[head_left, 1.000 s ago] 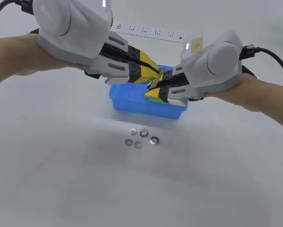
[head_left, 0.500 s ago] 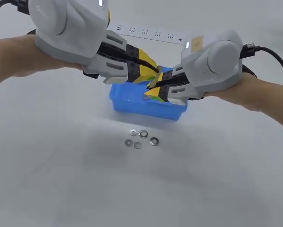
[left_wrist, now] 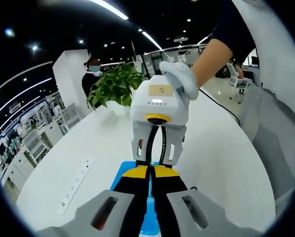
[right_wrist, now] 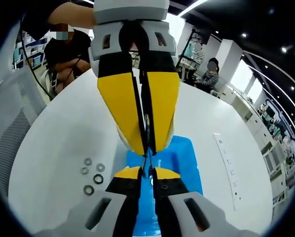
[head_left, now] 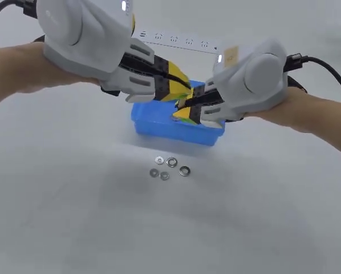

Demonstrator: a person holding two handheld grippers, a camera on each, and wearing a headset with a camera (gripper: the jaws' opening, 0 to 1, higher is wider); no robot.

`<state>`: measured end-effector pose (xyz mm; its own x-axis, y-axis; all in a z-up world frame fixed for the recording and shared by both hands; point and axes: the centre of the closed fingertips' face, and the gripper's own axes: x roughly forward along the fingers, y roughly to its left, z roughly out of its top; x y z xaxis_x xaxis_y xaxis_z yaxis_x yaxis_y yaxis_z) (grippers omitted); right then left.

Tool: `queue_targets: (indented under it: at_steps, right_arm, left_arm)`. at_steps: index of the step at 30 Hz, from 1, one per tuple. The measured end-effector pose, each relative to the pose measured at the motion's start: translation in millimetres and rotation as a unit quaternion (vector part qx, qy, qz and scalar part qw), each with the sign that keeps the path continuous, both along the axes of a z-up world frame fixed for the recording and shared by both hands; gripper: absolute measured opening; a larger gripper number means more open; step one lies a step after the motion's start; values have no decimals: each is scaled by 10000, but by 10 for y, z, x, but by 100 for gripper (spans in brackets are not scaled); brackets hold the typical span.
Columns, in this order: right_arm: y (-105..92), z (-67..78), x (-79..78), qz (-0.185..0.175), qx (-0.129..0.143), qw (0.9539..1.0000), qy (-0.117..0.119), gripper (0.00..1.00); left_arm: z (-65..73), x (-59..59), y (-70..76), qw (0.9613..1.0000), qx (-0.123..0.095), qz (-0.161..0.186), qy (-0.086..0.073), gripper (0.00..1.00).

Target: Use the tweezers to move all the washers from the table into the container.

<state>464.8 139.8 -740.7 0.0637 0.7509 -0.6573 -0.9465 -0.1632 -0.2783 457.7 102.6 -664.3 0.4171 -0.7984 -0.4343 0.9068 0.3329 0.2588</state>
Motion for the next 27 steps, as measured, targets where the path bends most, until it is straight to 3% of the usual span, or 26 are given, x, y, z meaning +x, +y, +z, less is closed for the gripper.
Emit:
queue_targets:
  at_steps: [8,10,14,21,27]
  right_arm:
    - [-10,118,16,-123,102,9998,-96,14]
    - [-21,145,13,-225,156,9996,-7,17]
    - [-71,191,31,-349,232,9991,-83,23]
    - [-300,358,73,-767,498,9957,-170,30]
    - [-527,499,20,-1115,730,9911,-59,31]
  left_arm:
    - [80,2,2,9998,-35,151,-121,5]
    - [93,3,8,9997,-35,192,-137,5]
    - [148,-16,7,9994,-86,277,-164,5]
    - [210,-77,86,9988,-139,418,-210,5]
    - [215,-222,136,9982,-187,544,-160,5]
